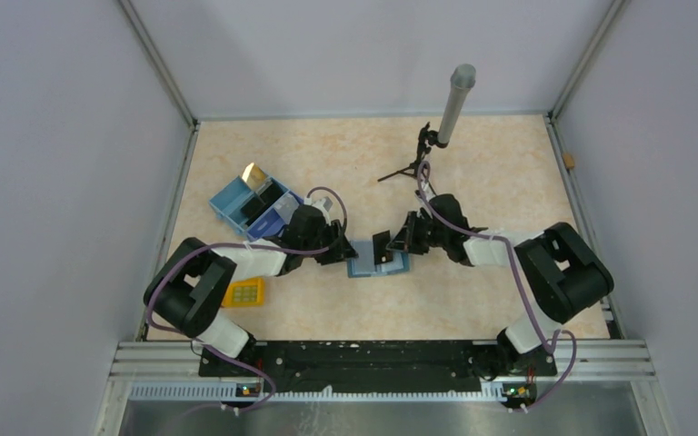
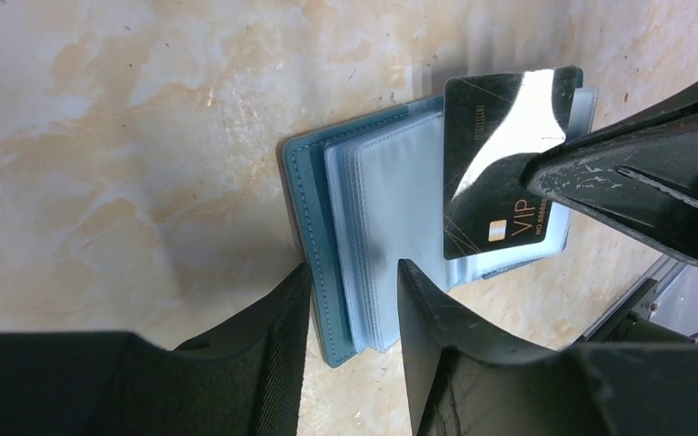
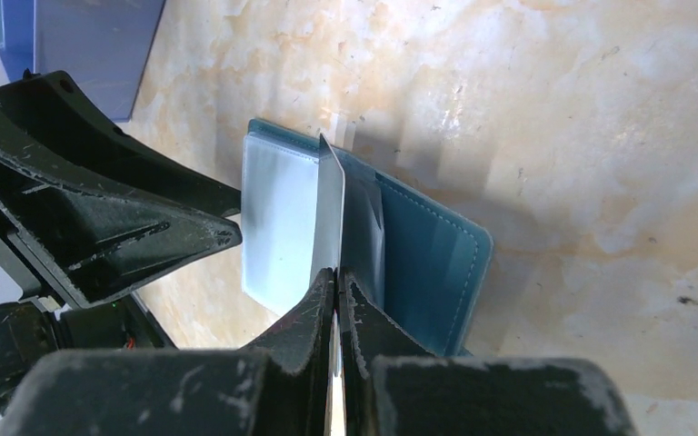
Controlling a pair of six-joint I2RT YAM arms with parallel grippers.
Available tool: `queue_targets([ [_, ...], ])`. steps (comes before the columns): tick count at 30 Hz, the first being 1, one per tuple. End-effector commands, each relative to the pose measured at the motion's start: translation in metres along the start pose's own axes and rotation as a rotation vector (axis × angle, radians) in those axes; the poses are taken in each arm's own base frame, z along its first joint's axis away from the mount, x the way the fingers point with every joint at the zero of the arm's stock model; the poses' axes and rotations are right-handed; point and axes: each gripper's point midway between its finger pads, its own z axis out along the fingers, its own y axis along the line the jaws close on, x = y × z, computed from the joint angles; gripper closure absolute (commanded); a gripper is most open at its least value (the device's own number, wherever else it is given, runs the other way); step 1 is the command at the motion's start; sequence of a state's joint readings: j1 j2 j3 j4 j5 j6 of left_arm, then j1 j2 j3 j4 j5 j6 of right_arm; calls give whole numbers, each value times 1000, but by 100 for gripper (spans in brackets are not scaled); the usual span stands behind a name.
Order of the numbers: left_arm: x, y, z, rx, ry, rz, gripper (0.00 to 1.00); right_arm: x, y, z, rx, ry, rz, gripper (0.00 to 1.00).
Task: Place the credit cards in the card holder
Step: Insert the credit card into the card holder.
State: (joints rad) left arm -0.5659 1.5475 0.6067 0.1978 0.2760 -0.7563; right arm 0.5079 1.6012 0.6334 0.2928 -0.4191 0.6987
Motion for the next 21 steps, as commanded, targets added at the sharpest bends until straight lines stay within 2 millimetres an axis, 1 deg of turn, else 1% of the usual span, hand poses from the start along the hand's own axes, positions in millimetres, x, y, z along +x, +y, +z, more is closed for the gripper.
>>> queue_targets([
  [1, 16, 23, 5, -81, 40, 10, 60, 14, -4, 6, 11, 21, 0, 100],
  [7, 19, 32, 7, -115, 43, 16, 66, 19, -6, 6, 41, 13, 27, 100],
  [14, 25, 41, 10, -163, 49, 32, 68, 26, -8, 3, 84, -27, 70, 100],
  [15, 26, 42, 10, -174, 50, 34, 69, 27, -8, 2, 89, -32, 79, 100],
  [17, 28, 47, 11, -199, 49, 40, 74, 28, -8, 0, 103, -50, 92, 100],
  [18, 28, 49, 11, -209, 51, 43, 75, 31, -9, -2, 112, -53, 98, 100],
  [21, 31, 53, 12, -232, 52, 48, 79, 33, -13, -8, 141, -82, 121, 100],
])
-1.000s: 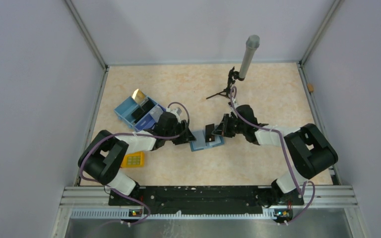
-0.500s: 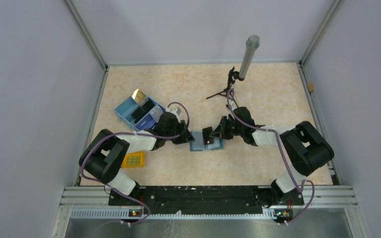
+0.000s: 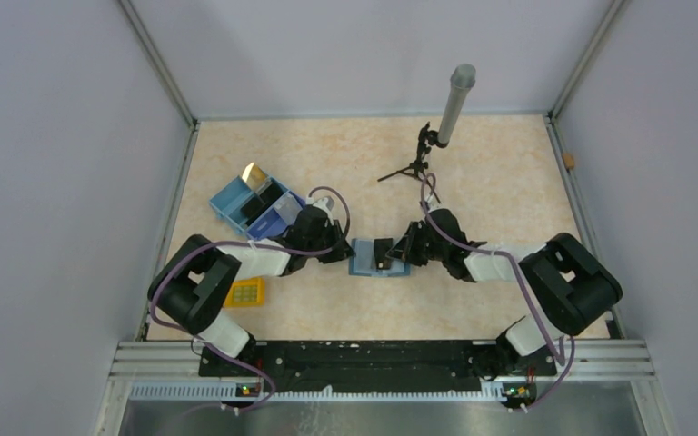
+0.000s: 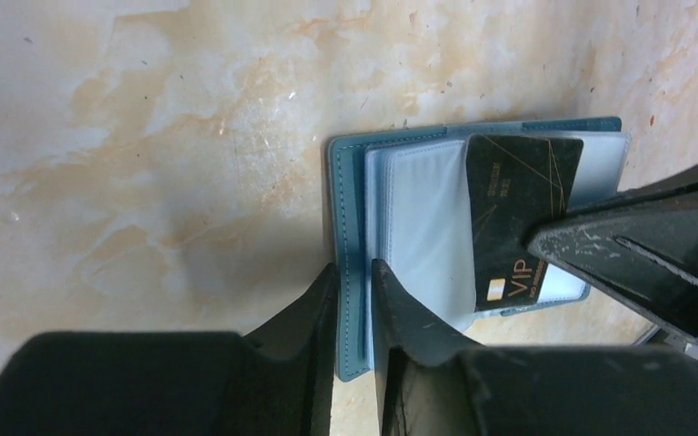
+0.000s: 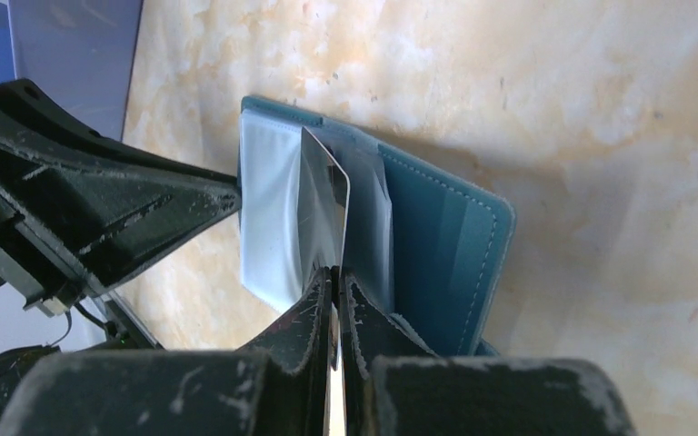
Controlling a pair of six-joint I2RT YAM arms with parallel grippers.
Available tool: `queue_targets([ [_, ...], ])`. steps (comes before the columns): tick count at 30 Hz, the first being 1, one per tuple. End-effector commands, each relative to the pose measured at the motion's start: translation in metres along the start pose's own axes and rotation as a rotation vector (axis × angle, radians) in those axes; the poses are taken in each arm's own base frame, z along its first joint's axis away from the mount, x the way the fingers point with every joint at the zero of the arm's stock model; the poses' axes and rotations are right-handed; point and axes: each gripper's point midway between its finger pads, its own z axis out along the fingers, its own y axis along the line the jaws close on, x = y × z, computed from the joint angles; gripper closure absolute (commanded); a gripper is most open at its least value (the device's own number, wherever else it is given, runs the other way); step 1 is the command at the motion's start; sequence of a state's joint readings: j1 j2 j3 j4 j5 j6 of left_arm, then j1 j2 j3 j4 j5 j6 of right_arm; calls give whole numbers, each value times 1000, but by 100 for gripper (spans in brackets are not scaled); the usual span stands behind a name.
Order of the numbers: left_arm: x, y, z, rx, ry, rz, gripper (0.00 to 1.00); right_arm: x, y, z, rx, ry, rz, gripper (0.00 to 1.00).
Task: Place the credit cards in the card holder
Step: Insert the credit card into the card holder.
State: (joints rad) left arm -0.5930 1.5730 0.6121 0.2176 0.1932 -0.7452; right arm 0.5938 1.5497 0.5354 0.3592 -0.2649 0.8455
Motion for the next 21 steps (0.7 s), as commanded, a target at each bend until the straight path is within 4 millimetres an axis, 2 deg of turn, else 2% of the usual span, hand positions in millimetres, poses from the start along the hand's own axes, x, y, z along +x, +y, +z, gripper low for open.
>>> queue_targets([
  [1, 36, 48, 5, -187, 94, 26, 81, 11, -15, -10, 87, -34, 40, 100],
  [5, 38, 51, 8, -202, 96, 29, 90, 12, -18, -18, 121, -67, 54, 100],
  [21, 44, 60, 9, -237, 100, 29, 100, 36, -25, -25, 180, -79, 165, 100],
])
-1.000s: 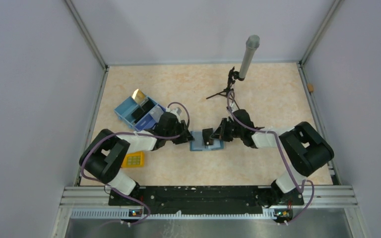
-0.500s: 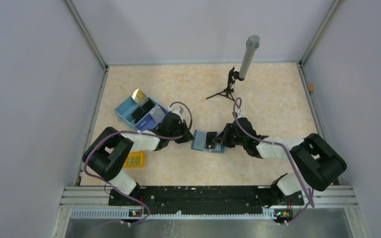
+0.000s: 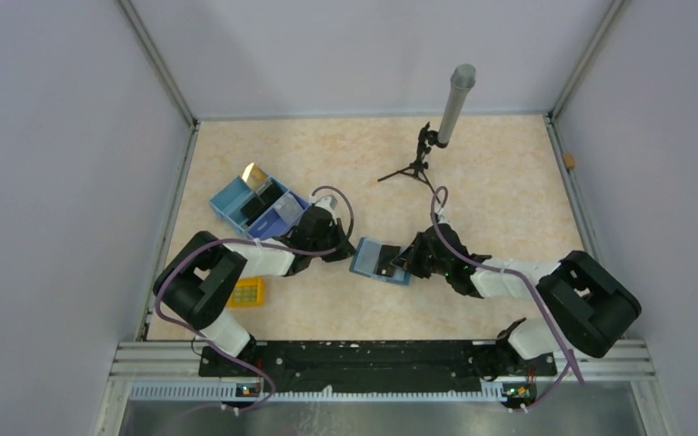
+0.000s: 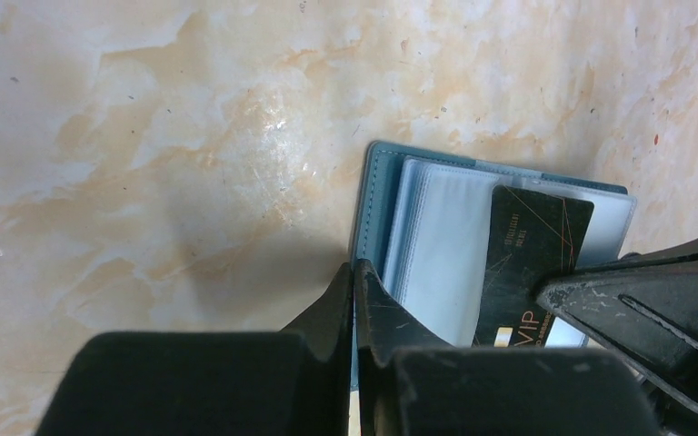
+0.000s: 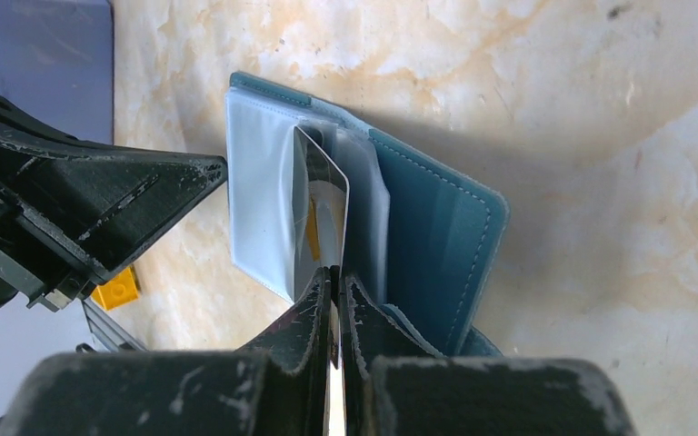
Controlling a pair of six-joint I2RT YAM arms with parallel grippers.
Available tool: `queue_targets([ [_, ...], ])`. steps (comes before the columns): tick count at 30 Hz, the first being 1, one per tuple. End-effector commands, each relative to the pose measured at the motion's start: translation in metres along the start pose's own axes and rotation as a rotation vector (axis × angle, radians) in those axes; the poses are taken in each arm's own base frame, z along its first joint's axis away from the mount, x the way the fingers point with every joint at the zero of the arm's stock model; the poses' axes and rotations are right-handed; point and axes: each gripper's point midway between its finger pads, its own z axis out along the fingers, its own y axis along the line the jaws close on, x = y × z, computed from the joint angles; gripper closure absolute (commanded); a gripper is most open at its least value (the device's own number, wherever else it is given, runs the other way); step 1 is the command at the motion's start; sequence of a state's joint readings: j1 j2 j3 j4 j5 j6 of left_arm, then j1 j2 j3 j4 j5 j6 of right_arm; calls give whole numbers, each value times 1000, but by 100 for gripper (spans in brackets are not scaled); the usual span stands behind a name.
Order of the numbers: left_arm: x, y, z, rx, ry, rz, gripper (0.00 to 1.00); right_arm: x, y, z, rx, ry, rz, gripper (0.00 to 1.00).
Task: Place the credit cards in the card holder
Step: Insert the credit card into the card holder.
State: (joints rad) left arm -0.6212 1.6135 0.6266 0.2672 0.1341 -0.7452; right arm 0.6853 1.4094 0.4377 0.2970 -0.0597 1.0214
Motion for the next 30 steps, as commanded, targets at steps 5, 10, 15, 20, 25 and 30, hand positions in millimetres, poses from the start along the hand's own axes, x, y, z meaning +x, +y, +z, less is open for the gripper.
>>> queue_targets([
  [5, 50, 63, -3, -230, 138, 13, 100, 20, -24, -10, 108, -25, 80, 100],
  [10, 50, 64, -4, -231, 135, 14, 100, 24, -28, -13, 134, -25, 86, 100],
  [15, 49, 64, -4, -231, 132, 16, 100, 31, -31, -12, 146, -9, 93, 100],
  [20, 48, 65, -5, -235, 129, 18, 100, 40, -37, -14, 156, -7, 122, 100],
  [25, 48, 65, -5, -236, 126, 20, 100, 39, -41, -20, 175, -42, 133, 100],
  [30, 47, 63, -5, -233, 127, 21, 100, 38, -42, -22, 183, -50, 140, 100],
])
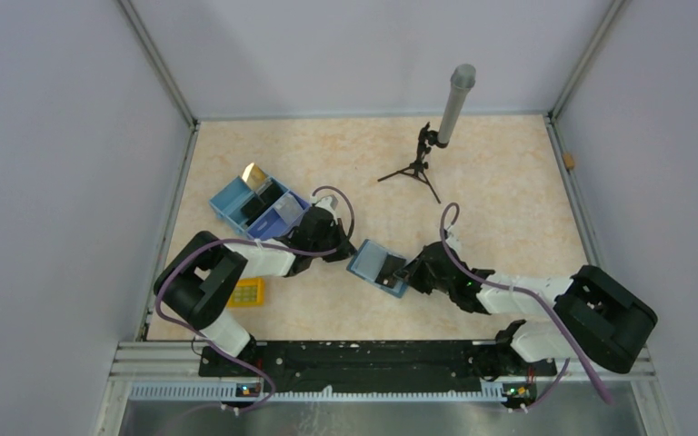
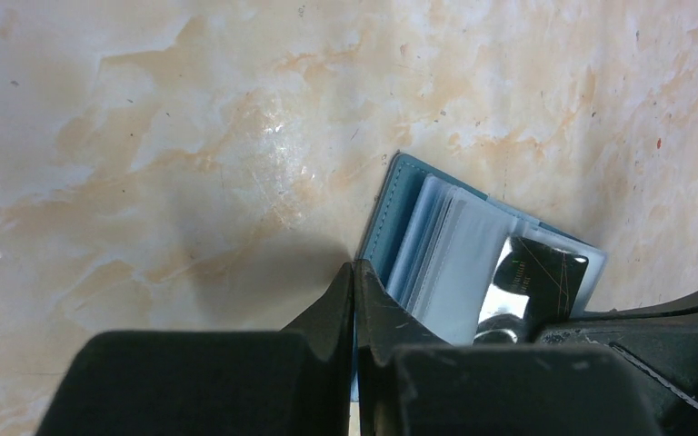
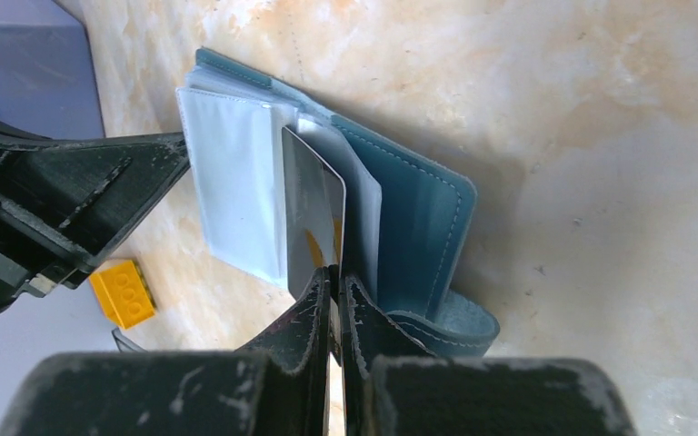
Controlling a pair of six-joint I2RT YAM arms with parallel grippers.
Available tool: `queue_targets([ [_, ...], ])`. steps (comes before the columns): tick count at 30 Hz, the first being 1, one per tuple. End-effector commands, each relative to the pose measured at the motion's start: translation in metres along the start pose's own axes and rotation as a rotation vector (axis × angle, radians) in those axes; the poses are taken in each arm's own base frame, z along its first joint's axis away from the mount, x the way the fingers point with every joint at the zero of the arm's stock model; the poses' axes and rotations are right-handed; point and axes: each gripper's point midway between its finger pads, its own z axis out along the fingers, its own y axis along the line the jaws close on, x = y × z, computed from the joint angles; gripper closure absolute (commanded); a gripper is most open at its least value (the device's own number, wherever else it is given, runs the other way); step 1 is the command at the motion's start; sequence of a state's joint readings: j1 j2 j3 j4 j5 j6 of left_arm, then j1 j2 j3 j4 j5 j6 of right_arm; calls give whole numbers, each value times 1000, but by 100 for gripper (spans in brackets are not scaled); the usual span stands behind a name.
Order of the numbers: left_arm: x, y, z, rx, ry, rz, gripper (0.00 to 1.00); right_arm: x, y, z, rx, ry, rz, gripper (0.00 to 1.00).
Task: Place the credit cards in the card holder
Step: Insert the credit card into the card holder.
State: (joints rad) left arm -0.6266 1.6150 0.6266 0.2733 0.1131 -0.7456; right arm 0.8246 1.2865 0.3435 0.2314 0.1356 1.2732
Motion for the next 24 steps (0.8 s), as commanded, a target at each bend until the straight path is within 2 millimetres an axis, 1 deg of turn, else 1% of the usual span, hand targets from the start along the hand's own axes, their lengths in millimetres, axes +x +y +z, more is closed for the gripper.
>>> queue_targets([
  [1, 49, 63, -6, -225, 141, 19, 100, 9, -34, -3, 116, 10, -24, 100],
  [7, 49, 61, -6, -211, 140, 21, 100, 12, -38, -1, 121, 20, -24, 100],
  [10, 49, 58, -6, -195, 142, 26, 100, 14, -33, 3, 99, 26, -20, 100],
  [17, 51, 56, -7, -171, 146, 33, 100, 8, -34, 9, 106, -13, -19, 100],
  [24, 53, 54, -9, -152, 147, 46, 100, 7, -29, 14, 79, -28, -1, 100],
])
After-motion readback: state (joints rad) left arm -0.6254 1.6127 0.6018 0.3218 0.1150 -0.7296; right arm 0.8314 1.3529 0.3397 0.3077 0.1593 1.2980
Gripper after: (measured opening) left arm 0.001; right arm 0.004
